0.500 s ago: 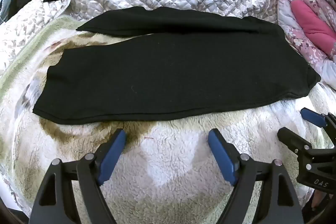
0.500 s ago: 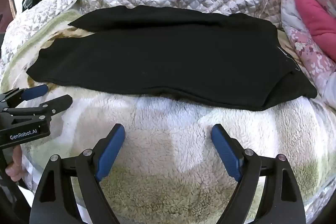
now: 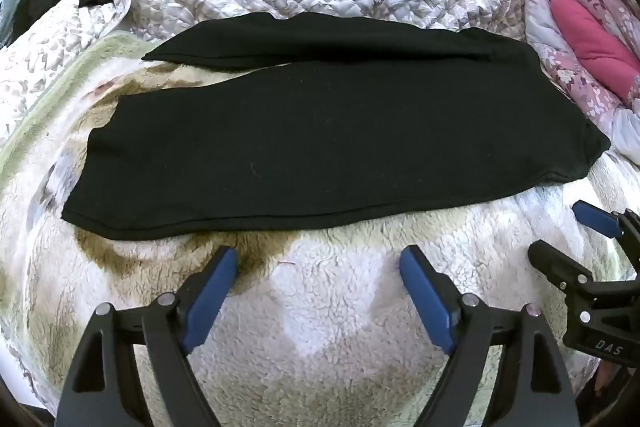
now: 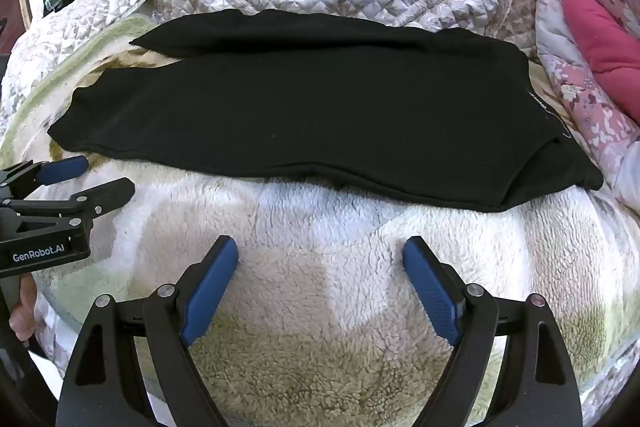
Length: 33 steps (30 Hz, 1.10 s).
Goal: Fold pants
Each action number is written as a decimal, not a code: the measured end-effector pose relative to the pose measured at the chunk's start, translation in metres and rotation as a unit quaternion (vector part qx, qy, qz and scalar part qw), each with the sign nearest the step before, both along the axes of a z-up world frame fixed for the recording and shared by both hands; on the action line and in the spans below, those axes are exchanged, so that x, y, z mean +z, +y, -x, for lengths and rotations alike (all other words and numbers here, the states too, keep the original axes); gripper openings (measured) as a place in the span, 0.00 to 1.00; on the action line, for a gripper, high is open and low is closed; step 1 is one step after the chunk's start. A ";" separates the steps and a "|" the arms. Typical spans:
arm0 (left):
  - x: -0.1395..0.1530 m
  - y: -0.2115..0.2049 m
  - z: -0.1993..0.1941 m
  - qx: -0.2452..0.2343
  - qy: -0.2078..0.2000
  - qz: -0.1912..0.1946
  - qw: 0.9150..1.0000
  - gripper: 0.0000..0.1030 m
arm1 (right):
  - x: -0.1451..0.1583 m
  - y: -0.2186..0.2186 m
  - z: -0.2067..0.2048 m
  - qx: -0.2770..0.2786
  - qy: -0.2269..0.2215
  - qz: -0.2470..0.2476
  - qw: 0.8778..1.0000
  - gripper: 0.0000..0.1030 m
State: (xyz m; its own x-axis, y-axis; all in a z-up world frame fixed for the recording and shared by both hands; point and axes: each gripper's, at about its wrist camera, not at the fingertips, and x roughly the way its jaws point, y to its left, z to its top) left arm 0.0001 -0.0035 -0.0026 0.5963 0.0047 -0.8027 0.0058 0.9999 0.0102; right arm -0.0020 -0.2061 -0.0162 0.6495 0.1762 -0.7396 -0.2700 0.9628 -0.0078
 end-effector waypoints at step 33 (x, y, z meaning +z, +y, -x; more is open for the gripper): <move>-0.001 0.001 -0.001 -0.002 0.002 0.001 1.000 0.84 | 0.000 0.001 0.002 0.000 -0.005 0.003 1.000 0.83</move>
